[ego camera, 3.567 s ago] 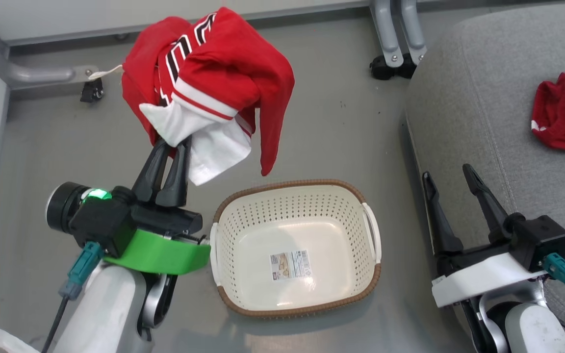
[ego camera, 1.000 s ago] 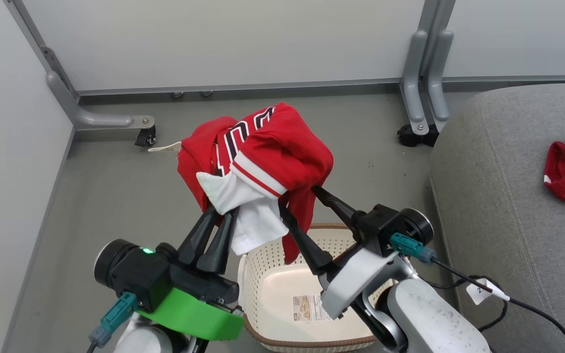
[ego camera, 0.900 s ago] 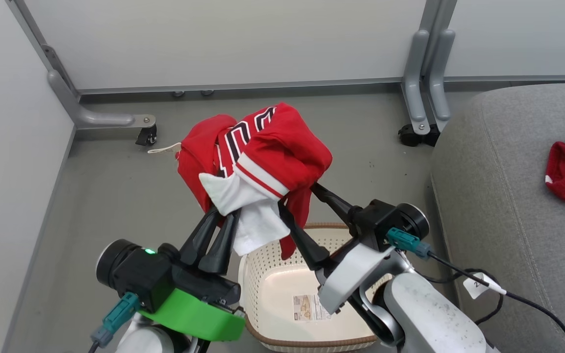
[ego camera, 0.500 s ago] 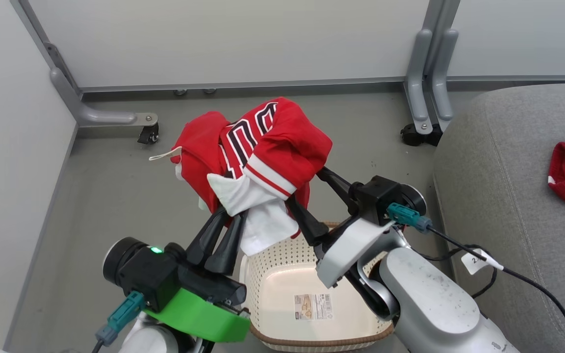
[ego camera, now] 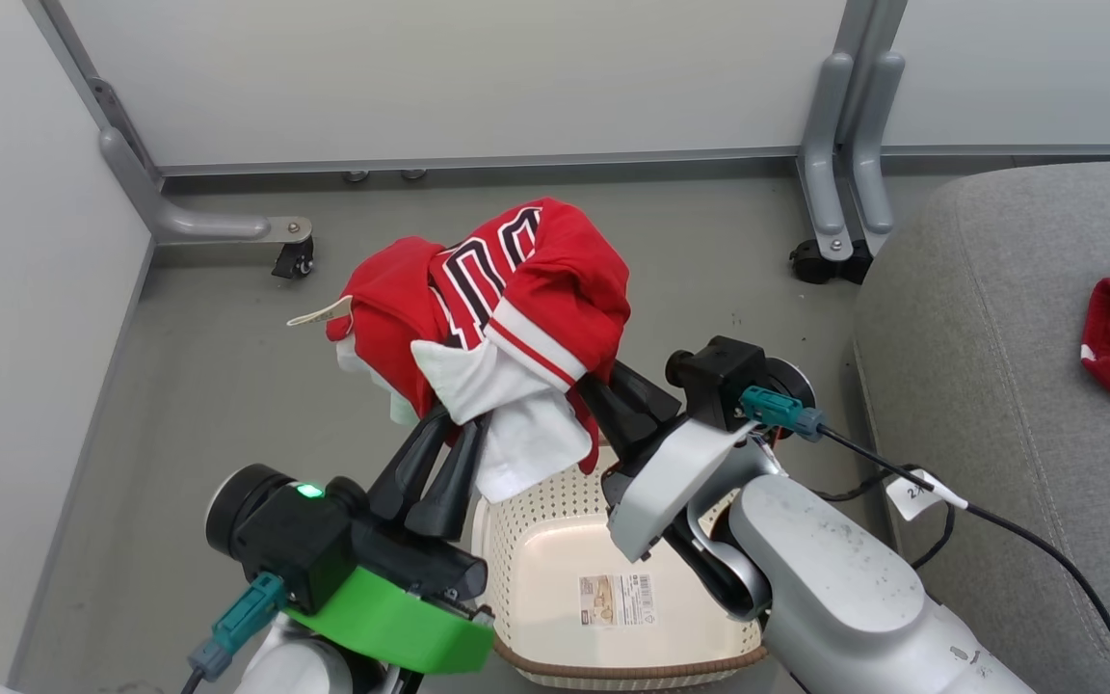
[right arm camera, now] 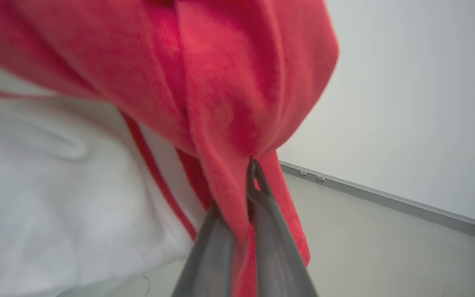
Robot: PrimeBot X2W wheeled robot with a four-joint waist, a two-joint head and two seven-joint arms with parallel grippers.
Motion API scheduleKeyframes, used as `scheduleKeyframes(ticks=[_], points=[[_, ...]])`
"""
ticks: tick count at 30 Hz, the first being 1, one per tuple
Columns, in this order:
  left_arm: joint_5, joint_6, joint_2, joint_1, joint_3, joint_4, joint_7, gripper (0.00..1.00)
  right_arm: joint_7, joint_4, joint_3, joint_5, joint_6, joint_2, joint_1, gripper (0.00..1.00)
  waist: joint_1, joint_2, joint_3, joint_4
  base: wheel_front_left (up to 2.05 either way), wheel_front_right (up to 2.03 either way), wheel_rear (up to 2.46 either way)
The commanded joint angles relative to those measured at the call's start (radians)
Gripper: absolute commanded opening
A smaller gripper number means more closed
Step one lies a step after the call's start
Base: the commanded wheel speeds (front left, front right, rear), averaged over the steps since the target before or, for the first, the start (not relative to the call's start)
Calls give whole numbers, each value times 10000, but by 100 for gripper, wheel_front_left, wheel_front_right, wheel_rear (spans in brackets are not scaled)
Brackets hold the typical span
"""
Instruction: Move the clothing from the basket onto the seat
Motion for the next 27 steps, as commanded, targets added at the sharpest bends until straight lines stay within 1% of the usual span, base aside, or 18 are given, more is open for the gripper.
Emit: scheduleKeyframes(ticks=[1,10,11,12,13,20,27], points=[[-20,28,56,-169,5,-3,-63,0,-67,73,52,118,-3,-2,-164,0,0,0,0,-5,0,0,0],[-92,47,96,-157,-48,42,35,0,-208,236,186,349,-3,-2,-244,0,0,0,-6,-3,0,0,0],[-60,119,93,-159,-33,55,62,0,-215,244,191,358,-3,-1,-266,0,0,0,-4,1,0,0,0],[-44,204,63,-141,9,76,94,15,-237,254,194,367,-3,-1,-282,0,0,0,-3,6,0,0,0],[-15,248,46,-145,4,80,119,100,-266,259,194,394,-3,-1,-307,0,0,0,0,10,0,0,0],[4,361,47,-140,-60,40,133,100,-379,189,42,491,-3,-1,-428,0,0,0,7,20,0,0,0],[-17,366,143,-17,-142,67,242,100,-456,261,-276,424,-3,-3,-480,0,0,0,-3,-7,0,0,0]])
